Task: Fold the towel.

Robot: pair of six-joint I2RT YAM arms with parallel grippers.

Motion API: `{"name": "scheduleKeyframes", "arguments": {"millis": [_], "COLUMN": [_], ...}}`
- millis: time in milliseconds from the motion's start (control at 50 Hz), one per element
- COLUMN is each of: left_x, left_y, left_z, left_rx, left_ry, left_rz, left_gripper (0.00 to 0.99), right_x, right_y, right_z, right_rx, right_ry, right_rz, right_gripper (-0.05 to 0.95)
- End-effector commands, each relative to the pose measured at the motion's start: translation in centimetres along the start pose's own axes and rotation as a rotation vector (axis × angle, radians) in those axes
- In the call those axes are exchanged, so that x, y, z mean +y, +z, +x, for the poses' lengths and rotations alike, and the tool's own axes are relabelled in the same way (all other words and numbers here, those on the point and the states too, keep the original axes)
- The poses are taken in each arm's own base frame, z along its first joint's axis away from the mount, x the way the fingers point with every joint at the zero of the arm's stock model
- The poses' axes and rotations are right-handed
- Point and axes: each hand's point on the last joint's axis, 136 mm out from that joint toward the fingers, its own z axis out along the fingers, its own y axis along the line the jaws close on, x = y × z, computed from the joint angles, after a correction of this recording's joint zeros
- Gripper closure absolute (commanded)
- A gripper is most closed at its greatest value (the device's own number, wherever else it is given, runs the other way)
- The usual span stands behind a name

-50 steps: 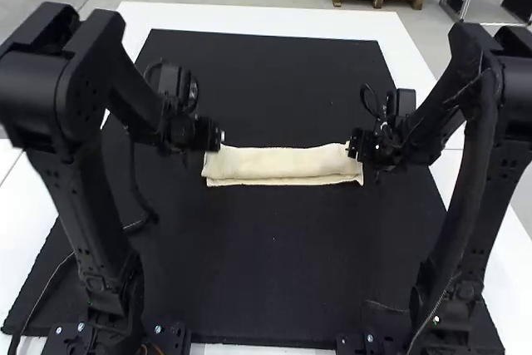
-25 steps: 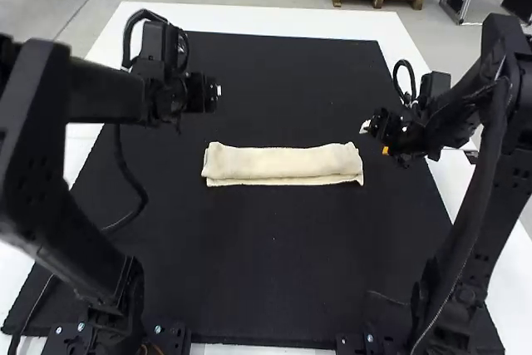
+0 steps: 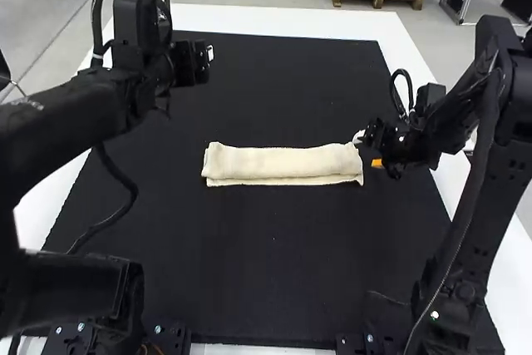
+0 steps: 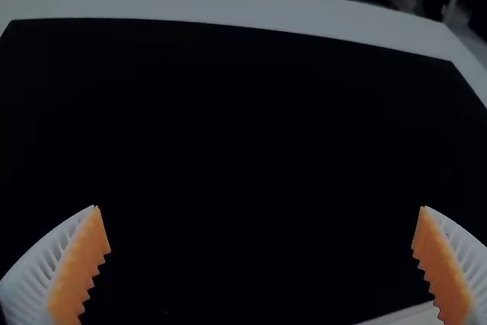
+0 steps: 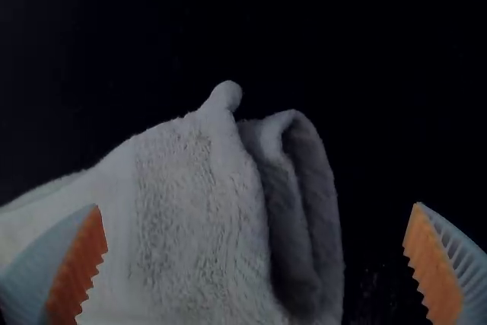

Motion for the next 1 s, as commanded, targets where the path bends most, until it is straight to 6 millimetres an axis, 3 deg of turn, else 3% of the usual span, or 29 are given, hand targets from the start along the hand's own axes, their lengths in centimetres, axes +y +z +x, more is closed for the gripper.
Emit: {"name": "scheduleKeyframes", "arguments": {"millis": [0, 500, 660, 820, 980], "left_x": [-0.4, -1.4, -1.4, -1.4, -1.4], "left_y": [-0.9, -2.2, -2.3, -3.1, -4.5], "left_z": [-0.3, -0.6, -0.5, -0.6, -1.6], "left_rx": [-0.026, -0.067, -0.065, -0.08, -0.121], "left_ry": [-0.007, 0.004, 0.006, 0.004, 0.003], "left_rz": [-0.002, 0.006, 0.007, 0.01, 0.009], "left_gripper": [0.064, 0.064, 0.064, 0.064, 0.064], "right_x": [0.5, 3.0, 2.9, 2.5, 2.7], "right_y": [0.7, 2.9, 3.4, 4.3, 4.8], "right_z": [0.8, 3.6, 4.5, 6.2, 7.3], "right_rx": [0.033, 0.12, 0.144, 0.191, 0.217], "right_ry": [0.009, -0.013, -0.007, 0.005, -0.004], "right_rz": [-0.033, -0.062, -0.057, -0.05, -0.046], "right_gripper": [0.0, 0.0, 0.01, 0.09, 0.34]}}
